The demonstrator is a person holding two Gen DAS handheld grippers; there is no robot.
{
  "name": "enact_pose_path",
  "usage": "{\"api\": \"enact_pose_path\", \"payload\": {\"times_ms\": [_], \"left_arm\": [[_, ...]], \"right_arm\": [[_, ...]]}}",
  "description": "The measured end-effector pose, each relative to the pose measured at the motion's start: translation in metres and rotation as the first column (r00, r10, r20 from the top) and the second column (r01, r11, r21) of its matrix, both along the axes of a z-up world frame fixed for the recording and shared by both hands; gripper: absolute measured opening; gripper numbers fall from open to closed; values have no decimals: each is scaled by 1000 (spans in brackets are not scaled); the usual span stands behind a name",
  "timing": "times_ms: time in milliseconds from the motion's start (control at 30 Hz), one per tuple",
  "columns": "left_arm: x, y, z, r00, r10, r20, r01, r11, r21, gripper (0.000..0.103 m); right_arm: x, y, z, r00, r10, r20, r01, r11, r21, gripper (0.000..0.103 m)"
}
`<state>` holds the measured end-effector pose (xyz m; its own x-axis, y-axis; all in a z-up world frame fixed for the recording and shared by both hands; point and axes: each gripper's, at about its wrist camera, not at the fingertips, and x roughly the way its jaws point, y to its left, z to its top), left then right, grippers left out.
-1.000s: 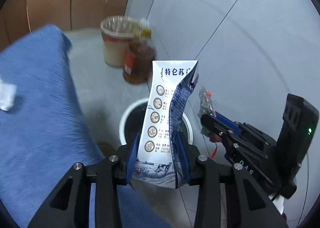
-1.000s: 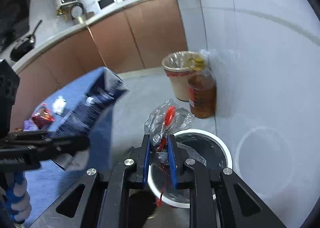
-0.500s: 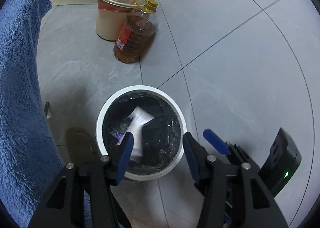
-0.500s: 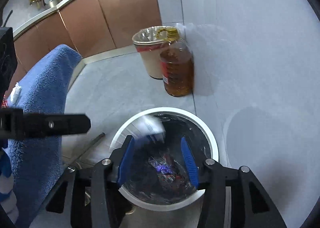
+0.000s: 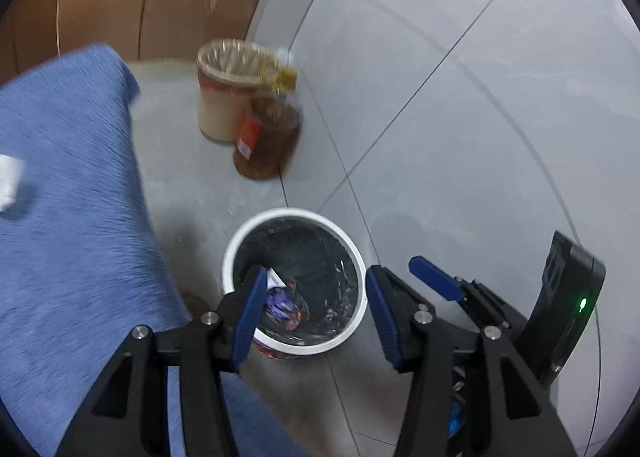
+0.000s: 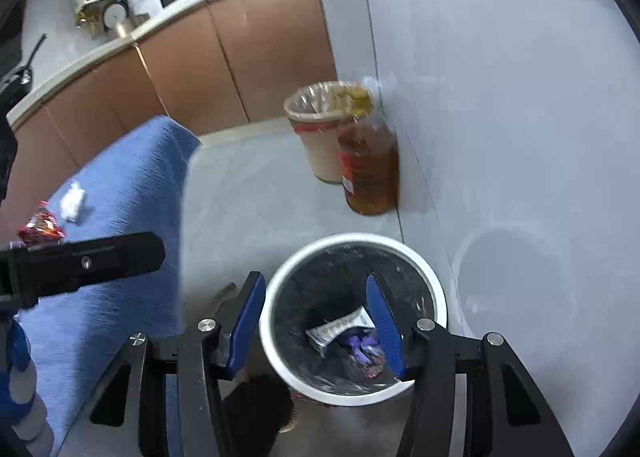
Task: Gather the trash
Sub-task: 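Carry both items to the white bin and open both grippers, then move both grippers back over the remaining trash on the table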
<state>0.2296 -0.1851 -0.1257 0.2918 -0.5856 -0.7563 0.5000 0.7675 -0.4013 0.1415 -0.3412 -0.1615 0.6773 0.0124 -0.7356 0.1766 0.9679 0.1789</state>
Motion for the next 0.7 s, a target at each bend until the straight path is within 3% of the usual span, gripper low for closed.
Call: {"api": "enact_pose_path", "payload": {"times_ms": [300,700], "left_arm": [[-48,65,61,982,42,183,-43,999,2,49],[-85,181,97,946,200,257,-202,979,-19,49]], "right_arm": [[-27,44,74,987,77,144,-73,997,-35,52],[-53,99,133,947,198,252,-186,980,-73,53]]}}
